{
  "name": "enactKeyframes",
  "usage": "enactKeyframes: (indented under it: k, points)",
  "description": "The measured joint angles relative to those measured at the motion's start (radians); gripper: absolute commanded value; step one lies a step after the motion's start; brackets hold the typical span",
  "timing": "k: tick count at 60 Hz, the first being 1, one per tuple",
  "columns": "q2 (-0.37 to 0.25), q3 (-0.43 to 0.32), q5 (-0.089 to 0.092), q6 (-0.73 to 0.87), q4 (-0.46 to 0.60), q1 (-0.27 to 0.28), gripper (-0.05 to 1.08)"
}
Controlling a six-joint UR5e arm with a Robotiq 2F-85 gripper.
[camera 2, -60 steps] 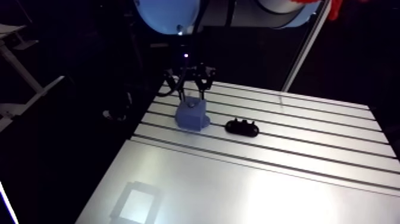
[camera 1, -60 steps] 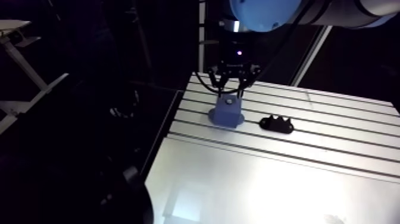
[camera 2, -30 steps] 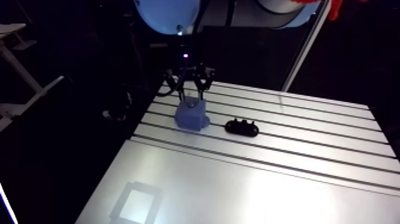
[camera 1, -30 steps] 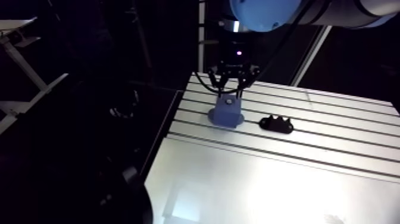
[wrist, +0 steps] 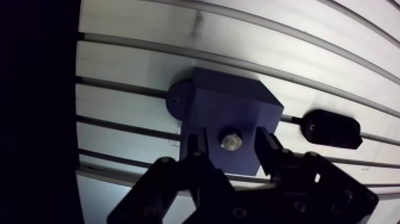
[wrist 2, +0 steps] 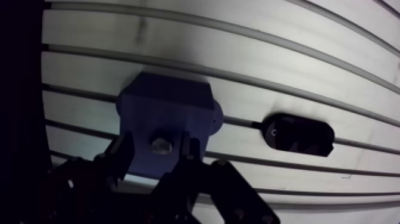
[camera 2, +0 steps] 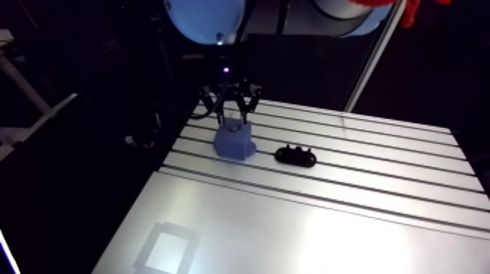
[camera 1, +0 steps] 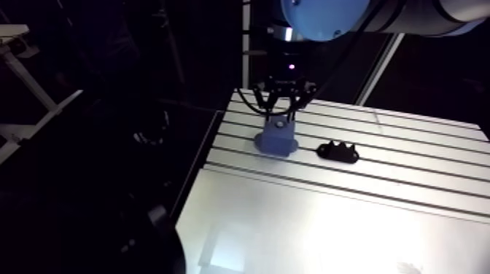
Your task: Pick up the M10 bolt and insert it into the hex recess until seated.
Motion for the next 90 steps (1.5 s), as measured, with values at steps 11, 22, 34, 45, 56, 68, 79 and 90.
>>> enactKeyframes:
  k: [11, 22, 34, 45, 56, 68, 79, 90]
  points:
    - [0.000, 0.001, 0.000, 0.000, 0.000, 0.000, 0.48]
    - [0.000, 0.001, 0.000, 0.000, 0.001, 0.000, 0.49]
    - [0.000, 0.002, 0.000, 0.000, 0.003, 0.001, 0.49]
    - [0.000, 0.005, 0.000, 0.000, 0.004, 0.001, 0.50]
    - [0.000, 0.007, 0.001, 0.000, 0.004, 0.002, 0.52]
    - [0.000, 0.009, 0.002, 0.000, 0.004, 0.003, 0.54]
    - [-0.001, 0.013, 0.003, 0.000, 0.004, 0.003, 0.55]
    - [-0.002, 0.015, 0.004, 0.001, 0.003, 0.002, 0.55]
